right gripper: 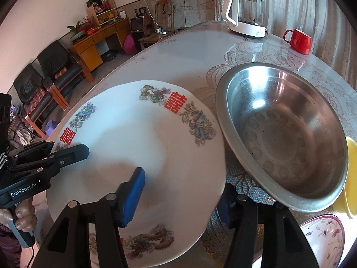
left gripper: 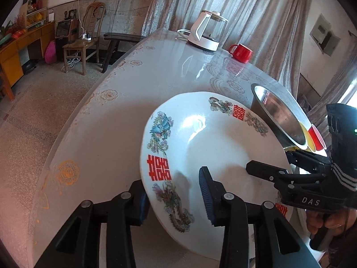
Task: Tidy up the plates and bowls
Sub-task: 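Grasp the rim of the red double-happiness plate with the left gripper and lift, then lower the double-happiness plate onto the purple-rimmed plate and open the left gripper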
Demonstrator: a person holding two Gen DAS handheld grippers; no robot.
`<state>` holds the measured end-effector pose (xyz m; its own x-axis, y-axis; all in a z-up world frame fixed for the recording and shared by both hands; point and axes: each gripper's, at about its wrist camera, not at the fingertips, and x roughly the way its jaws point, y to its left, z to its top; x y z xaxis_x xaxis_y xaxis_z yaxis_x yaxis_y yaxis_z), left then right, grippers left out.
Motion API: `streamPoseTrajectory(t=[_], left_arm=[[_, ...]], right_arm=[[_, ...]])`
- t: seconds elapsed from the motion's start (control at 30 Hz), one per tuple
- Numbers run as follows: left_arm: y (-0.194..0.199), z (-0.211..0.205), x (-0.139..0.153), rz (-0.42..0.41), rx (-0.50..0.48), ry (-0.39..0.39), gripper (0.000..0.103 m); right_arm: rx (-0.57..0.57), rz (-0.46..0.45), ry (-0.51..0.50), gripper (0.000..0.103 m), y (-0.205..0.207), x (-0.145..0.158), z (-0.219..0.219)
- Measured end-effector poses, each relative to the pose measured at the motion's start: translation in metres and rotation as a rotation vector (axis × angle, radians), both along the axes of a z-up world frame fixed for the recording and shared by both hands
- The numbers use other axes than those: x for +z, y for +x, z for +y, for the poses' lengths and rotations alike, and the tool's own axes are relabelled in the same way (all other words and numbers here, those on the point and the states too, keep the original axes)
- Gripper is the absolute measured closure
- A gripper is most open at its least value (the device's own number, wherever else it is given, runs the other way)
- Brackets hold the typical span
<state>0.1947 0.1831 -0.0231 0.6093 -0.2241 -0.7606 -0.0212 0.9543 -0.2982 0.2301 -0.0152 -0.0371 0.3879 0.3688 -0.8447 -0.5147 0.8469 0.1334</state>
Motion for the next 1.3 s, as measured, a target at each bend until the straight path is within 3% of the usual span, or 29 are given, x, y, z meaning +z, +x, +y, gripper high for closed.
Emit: streamPoseTrajectory(t=[0.1,0.23,0.5,0.93,1.3], left_arm=[[0.0,0.0,0.003,0.006,0.045,0.001,0.062],[-0.009,0.002,0.007,-0.023,0.032,0.009,0.073],[-0.022,-0.001,0.003,-0.024,0.017,0.004,0.073],[-0.043,-0.003,0.013,-0.121,0.026,-0.019,0.072],[-0.087,-0.027,0.057,-0.242,-0.025,0.016,0.07]], right_arm=[[0.007,-0.009,0.012,0.045,-0.003,0.002,-0.003],[0.002,-0.039,0.048,0.05,-0.007,0.007,-0.011],[0.047,-0.084,0.03,0.054,-0.024,0.012,-0.01],[0.055,-0.118,0.058,0.059,-0.036,0.015,-0.013],[0.041,-0.212,0.123,0.058,-0.072,0.049,-0.031]])
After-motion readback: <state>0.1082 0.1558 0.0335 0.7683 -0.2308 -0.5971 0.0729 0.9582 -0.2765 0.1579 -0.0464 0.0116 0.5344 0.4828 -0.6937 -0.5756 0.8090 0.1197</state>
